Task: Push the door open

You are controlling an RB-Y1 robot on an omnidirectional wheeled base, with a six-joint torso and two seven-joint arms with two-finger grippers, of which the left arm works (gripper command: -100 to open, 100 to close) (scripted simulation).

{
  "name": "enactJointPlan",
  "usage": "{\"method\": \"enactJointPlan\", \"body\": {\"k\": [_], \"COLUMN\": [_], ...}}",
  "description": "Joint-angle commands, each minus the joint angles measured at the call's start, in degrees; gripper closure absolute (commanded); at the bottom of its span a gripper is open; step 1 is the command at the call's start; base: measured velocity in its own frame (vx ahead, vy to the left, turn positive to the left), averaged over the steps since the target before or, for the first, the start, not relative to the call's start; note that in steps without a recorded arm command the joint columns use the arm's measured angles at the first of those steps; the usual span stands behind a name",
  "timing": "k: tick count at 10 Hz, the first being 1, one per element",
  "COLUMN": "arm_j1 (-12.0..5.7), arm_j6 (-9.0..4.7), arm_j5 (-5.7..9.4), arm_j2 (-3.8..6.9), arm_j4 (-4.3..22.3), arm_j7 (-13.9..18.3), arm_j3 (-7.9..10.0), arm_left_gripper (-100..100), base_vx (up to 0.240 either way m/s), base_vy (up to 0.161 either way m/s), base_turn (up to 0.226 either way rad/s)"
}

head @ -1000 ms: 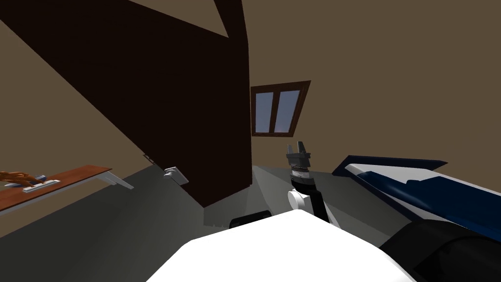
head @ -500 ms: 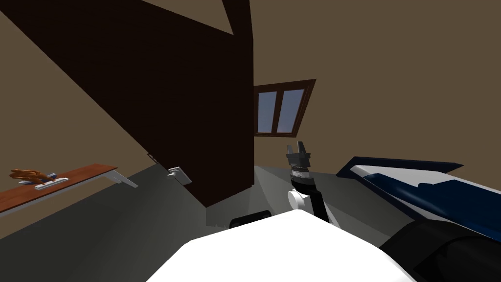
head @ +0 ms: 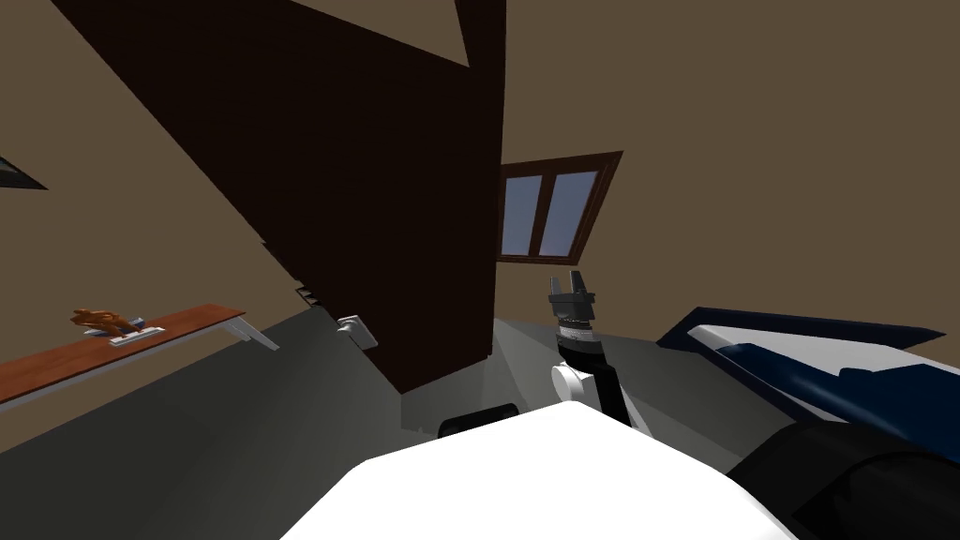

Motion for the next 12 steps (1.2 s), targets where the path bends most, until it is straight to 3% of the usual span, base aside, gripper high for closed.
{"method": "enactJointPlan", "body": {"k": [1, 3, 5, 8, 11, 12], "arm_j1": [-0.47, -0.89, -1.33, -1.95, -2.46, -2.43], "arm_j6": [-1.57, -1.75, -1.94, -2.20, -2.41, -2.20], "arm_j5": [0.17, 0.70, 1.27, 2.07, 2.72, 2.61], "arm_j2": [1.62, 2.41, 2.43, 1.05, -1.69, -1.32], "arm_j4": [0.0, -0.4, -0.8, -1.3, -1.7, -1.7], "arm_j7": [-0.1, -0.5, -0.9, -1.5, -1.9, -2.1], "arm_j3": [-0.95, -0.83, 0.06, 2.72, 6.72, 6.45], "arm_left_gripper": [100, 100, 100, 100, 100, 100], "base_vx": [0.007, 0.011, 0.053, 0.062, 0.039, 0.018], "base_vy": [0.139, 0.155, 0.186, 0.186, 0.160, 0.050], "base_turn": [0.049, 0.077, 0.104, 0.083, 0.047, 0.040]}}
